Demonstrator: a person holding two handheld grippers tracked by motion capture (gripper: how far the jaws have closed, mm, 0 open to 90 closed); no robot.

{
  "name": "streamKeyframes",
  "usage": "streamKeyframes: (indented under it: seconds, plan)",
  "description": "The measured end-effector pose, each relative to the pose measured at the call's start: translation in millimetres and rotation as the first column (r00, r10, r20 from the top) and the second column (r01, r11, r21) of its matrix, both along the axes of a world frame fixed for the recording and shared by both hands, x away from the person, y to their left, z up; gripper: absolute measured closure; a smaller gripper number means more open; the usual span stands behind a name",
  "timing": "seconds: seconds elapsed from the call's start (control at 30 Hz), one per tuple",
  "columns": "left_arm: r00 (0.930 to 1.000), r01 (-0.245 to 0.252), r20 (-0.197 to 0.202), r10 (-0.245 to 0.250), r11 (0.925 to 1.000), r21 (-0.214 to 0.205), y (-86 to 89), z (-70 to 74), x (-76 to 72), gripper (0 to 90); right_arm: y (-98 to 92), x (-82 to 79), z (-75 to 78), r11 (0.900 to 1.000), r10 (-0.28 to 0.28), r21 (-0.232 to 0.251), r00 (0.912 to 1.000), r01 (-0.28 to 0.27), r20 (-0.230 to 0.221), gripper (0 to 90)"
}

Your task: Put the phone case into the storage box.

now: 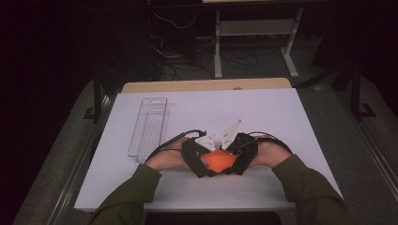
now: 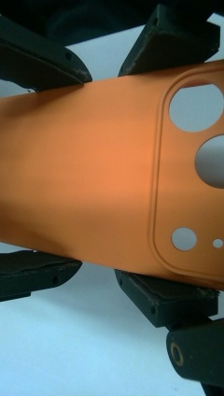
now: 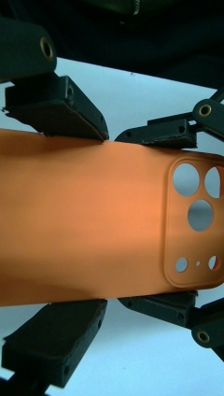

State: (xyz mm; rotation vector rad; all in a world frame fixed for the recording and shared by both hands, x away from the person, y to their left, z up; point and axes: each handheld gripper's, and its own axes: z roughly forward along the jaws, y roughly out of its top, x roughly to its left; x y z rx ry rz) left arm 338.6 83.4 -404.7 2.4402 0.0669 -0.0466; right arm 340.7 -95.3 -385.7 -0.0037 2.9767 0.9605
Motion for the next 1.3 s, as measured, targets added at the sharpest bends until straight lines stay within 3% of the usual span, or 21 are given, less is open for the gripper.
streamKeyframes:
  seconds: [0.33,0.5,0.6,0.67,0.87,0.93,1.1,1.23,1.3]
  plan:
    - [0.9999,0.001,-0.011,-0.002,0.9998,-0.019,1.0,2.0,2.1,14.8,-2.7,1.1,1.6,0.9999,-0.005,0.015,1.0,0.005,0.006,14.6]
    - [0.9998,-0.001,-0.022,0.001,0.9997,-0.023,0.1,2.0,1.9,15.0,-2.5,1.7,0.8,0.9998,-0.02,0.0,0.9997,0.02,-0.014,13.0]
    - [0.9998,0.005,-0.022,-0.006,0.9999,-0.016,0.9,2.5,2.9,15.0,-1.8,1.4,-0.5,0.9995,-0.031,-0.01,0.9994,0.031,-0.015,10.5]
    - [0.9998,0.016,-0.013,-0.016,0.9997,-0.017,1.4,3.7,3.9,15.0,-1.4,1.1,-1.1,0.9985,-0.053,-0.015,0.9983,0.053,-0.023,0.0]
    - [0.9999,0.006,-0.016,-0.006,0.9999,-0.014,2.1,3.5,4.5,15.0,-2.8,2.1,-0.5,0.9986,-0.053,0.003,0.9982,0.053,-0.029,0.0]
    - [0.9999,0.006,-0.013,-0.006,0.9999,-0.011,2.4,3.7,5.0,15.0,-3.9,3.0,1.2,0.9984,-0.057,0.0,0.9983,0.057,-0.01,0.0]
    - [0.9989,-0.037,-0.032,0.036,0.999,-0.026,3.2,0.8,4.5,14.9,-7.2,3.9,2.9,0.9972,-0.074,0.011,0.9972,0.074,-0.013,0.0]
    - [0.9976,-0.064,-0.028,0.064,0.9979,-0.009,5.6,-1.6,5.7,14.9,-13.7,6.6,5.4,0.994,-0.107,0.025,0.9942,0.107,0.009,0.0]
    - [0.994,-0.104,-0.034,0.104,0.9946,-0.002,6.3,-3.3,5.7,14.9,-16.5,7.7,5.5,0.9921,-0.122,0.031,0.9925,0.122,0.004,0.0]
